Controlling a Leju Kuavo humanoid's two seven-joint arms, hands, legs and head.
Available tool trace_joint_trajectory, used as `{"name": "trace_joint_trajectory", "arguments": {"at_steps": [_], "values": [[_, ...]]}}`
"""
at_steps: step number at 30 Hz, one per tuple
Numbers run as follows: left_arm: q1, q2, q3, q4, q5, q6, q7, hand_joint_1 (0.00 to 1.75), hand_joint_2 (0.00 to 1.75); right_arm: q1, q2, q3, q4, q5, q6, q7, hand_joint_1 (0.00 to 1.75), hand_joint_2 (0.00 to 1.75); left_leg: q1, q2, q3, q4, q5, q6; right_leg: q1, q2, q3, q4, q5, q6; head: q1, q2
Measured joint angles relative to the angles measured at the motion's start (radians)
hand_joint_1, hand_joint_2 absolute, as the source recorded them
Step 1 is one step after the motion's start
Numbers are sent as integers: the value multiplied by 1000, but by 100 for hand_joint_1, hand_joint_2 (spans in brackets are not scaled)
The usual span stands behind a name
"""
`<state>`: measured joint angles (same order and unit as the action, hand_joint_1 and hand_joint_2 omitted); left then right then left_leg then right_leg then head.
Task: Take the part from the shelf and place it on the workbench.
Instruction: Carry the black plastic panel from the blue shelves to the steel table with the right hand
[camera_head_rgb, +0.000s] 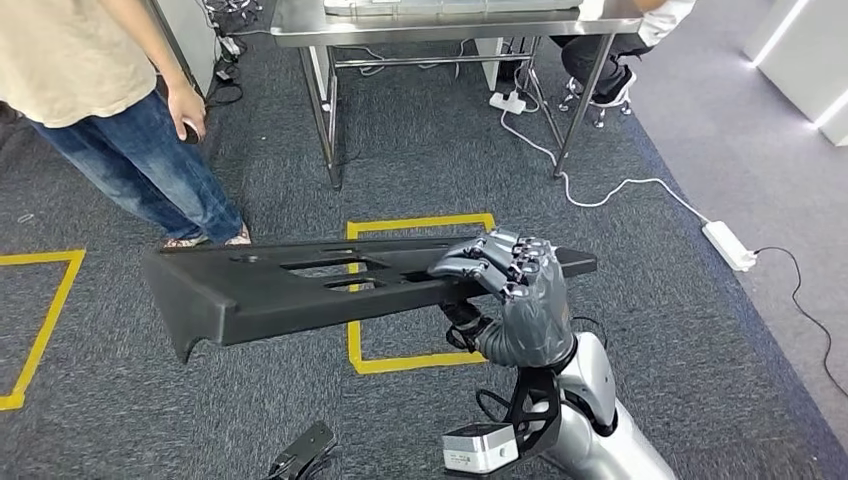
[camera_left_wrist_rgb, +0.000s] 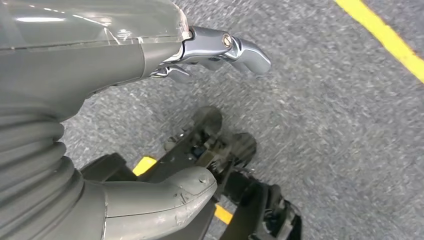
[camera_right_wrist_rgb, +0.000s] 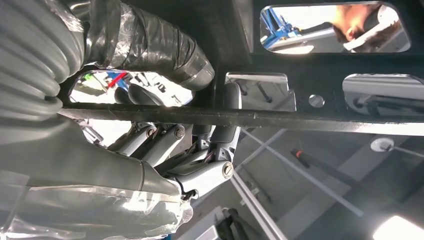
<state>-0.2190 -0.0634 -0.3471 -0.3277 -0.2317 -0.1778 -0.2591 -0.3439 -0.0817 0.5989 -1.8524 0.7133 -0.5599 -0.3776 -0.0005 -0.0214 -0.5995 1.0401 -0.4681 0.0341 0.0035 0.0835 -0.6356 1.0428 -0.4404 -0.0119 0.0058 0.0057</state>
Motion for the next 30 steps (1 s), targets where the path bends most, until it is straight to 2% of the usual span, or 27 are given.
{"name": "trace_joint_trajectory", "arguments": {"at_steps": [1, 3, 5, 7, 8, 9, 10, 11, 13, 14, 17, 19, 20, 22, 23, 24, 25, 26, 28, 29, 30], "values": [[0, -1, 0, 0, 1, -1, 4, 0, 175, 0, 0, 0, 0, 3, -1, 0, 175, 175, 2, 1, 1, -4, 4, 3, 0, 0, 0, -3, 1, 6, 0, 0], [0, -2, 0, 0, 4, -3, 7, 0, 175, 0, 0, 0, 1, 7, -3, 0, 175, 175, 7, 7, 8, -18, 13, 11, 1, -24, -7, 18, -16, 16, 1, 0], [0, -2, 0, 0, 11, -10, 8, 0, 175, -2, 0, 0, 2, 9, -3, 1, 175, 175, 9, 15, 13, -27, 18, 16, -2, -61, -49, 112, -70, 25, 1, 0], [1, -2, 0, 0, 15, -19, 10, 0, 175, -1, 0, 1, 6, 9, -1, 2, 175, 175, 9, 23, 13, -27, 17, 17, -10, -73, -110, 233, -122, 34, 2, 0], [2, -2, 0, 0, 16, -26, 10, 0, 175, -1, -1, 2, 9, 9, 1, 2, 175, 175, 10, 26, 13, -27, 16, 16, -14, -76, -126, 263, -126, 37, 2, 0], [3, -2, 0, 0, 15, -32, 9, 0, 175, -1, -1, 3, 12, 9, 2, 3, 175, 175, 10, 29, 13, -26, 13, 15, -18, -78, -123, 256, -110, 40, 2, 0], [3, -2, 0, 0, 13, -39, 6, 0, 175, -1, -1, 6, 14, 11, 4, 3, 175, 175, 11, 31, 14, -25, 9, 12, -21, -81, -99, 210, -79, 43, 2, 0], [3, -2, 0, 0, 11, -45, 2, 0, 175, -2, -1, 9, 16, 13, 5, 4, 175, 175, 12, 33, 17, -24, 5, 8, -24, -86, -61, 140, -44, 45, 2, 0], [1, -2, 0, 0, 8, -53, -3, 0, 175, -4, -1, 16, 18, 18, 5, 4, 175, 175, 10, 35, 22, -22, -4, -3, -22, -95, 3, 23, -13, 40, 2, 0], [1, -2, 0, 0, 8, -56, -4, 0, 175, -5, -1, 19, 19, 20, 5, 4, 175, 175, 8, 36, 24, -22, -8, -9, -19, -97, 17, -2, -14, 34, 1, 0], [-1, -2, 0, 0, 8, -61, -4, 0, 175, -6, -1, 25, 22, 24, 5, 5, 175, 175, 10, 39, 34, -25, -17, -28, -15, -90, 27, -13, -24, 12, 1, 0], [-3, -2, 0, 0, 8, -61, -4, 0, 175, -8, -1, 30, 23, 25, 5, 5, 175, 175, 13, 36, 21, 15, -33, -37, -16, -86, 44, -20, -30, -4, 1, 0], [-2, -2, 0, 0, 8, -62, -4, 0, 175, -9, -1, 34, 23, 25, 5, 5, 175, 175, 14, 33, -5, 67, -51, -38, -15, -85, 53, -22, -35, -11, 1, 0], [1, -2, 0, 0, 8, -63, -4, 0, 175, -10, -1, 41, 27, 25, 6, 6, 175, 175, 13, 31, -91, 206, -94, -39, -9, -82, 70, -22, -50, -21, 1, 0], [3, -2, 0, 1, 8, -63, -4, 0, 175, -10, -1, 44, 29, 25, 6, 6, 175, 175, 13, 30, -133, 260, -100, -39, -5, -79, 81, -22, -60, -23, 1, 0], [5, -2, 0, 1, 8, -64, -3, 0, 175, -10, -1, 46, 31, 25, 6, 7, 175, 175, 13, 30, -157, 279, -87, -37, -2, -75, 92, -22, -69, -24, 1, 0], [6, -2, 0, 1, 9, -65, -3, 0, 175, -10, -1, 47, 32, 25, 6, 8, 175, 175, 12, 30, -160, 253, -50, -33, 1, -71, 106, -22, -80, -24, 1, 0], [6, -2, 0, 1, 9, -66, -3, 0, 175, -10, -1, 48, 32, 25, 6, 8, 175, 175, 11, 28, -145, 192, 3, -28, 3, -68, 123, -22, -93, -23, 1, 0], [5, 1, 0, 2, 10, -69, -3, 0, 175, -11, -1, 49, 34, 24, 6, 8, 175, 175, 4, 22, -99, 73, 74, -14, 4, -65, 150, -26, -117, -18, 2, 0], [4, 2, 0, 3, 10, -70, -3, 0, 175, -12, -1, 49, 34, 23, 7, 8, 175, 175, -1, 20, -80, 35, 81, -6, 2, -64, 157, -30, -124, -13, 1, 0], [3, 3, 0, 3, 10, -71, -3, 0, 175, -13, 0, 50, 35, 23, 7, 8, 175, 175, -6, 18, -69, 18, 71, -1, -1, -63, 161, -33, -127, -7, 1, 0]]}}
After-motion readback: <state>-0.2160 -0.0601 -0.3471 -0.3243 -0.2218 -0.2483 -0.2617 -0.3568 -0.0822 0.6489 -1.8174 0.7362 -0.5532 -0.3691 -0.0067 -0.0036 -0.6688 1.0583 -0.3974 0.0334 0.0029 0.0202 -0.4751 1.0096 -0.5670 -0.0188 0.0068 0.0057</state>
